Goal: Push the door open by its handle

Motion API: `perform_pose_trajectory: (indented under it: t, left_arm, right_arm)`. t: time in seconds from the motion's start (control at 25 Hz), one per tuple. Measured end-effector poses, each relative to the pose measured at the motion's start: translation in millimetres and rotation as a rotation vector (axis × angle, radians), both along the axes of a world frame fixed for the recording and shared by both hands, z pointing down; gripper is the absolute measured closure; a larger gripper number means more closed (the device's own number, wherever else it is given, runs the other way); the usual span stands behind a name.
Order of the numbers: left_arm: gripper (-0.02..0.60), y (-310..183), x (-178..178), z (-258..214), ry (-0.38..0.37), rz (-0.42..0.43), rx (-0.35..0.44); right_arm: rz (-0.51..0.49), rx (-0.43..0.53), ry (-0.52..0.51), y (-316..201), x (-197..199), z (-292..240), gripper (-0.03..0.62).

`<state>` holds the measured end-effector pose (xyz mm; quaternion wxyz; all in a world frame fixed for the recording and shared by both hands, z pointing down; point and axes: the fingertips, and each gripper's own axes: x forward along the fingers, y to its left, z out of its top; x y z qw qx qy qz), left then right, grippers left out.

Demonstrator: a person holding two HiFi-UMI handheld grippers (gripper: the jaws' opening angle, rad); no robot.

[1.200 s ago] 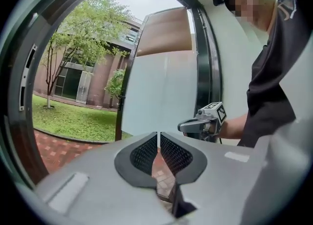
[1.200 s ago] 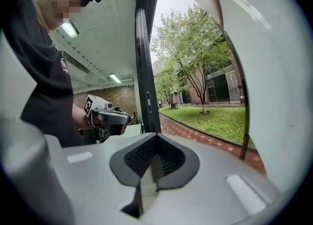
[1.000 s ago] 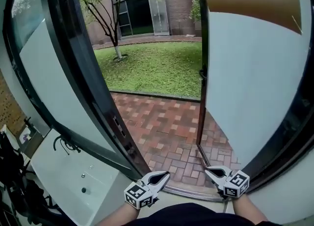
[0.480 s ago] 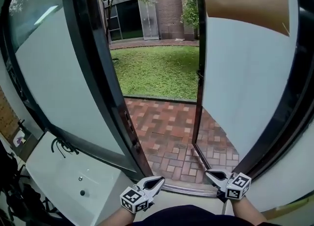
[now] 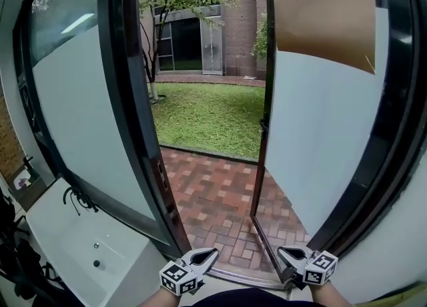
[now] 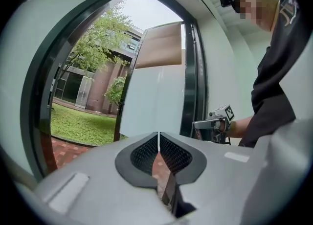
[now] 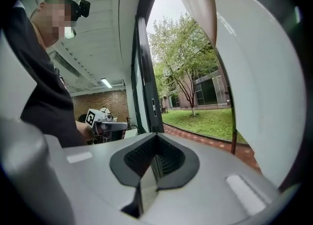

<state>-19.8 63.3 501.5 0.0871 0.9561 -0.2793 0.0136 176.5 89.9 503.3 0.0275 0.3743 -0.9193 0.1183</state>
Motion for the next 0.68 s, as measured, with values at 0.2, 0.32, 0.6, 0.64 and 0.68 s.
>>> perform_pose_trajectory:
  t: [0.2, 0.32, 0.6, 0.64, 0.68]
  left_arm:
    - [0.568, -5, 7, -1, -0.011, 0.002, 0.009]
    - [0.568, -7, 9, 2, -0.017, 0.005, 0.006]
    - [0.568, -15, 5, 3, -0.023, 0.010, -0.001]
    - [0.568, -16, 4, 2, -0.023, 0.010, -0.002]
    - [0.568, -17, 3, 1, -0.023, 0.010, -0.003]
  right_arm:
    - [0.005, 0.008, -0.007, -2, 7, 3, 0.594]
    - [0.005, 0.009, -0.006, -4, 8, 6, 0.594]
    - [-0.005, 0.018, 0.003, -14, 1, 2, 0.594]
    - [-0.005, 0.017, 0.005, -15, 0, 1, 0.594]
    - [-0.004, 0.016, 0.008, -16, -1, 1, 0.594]
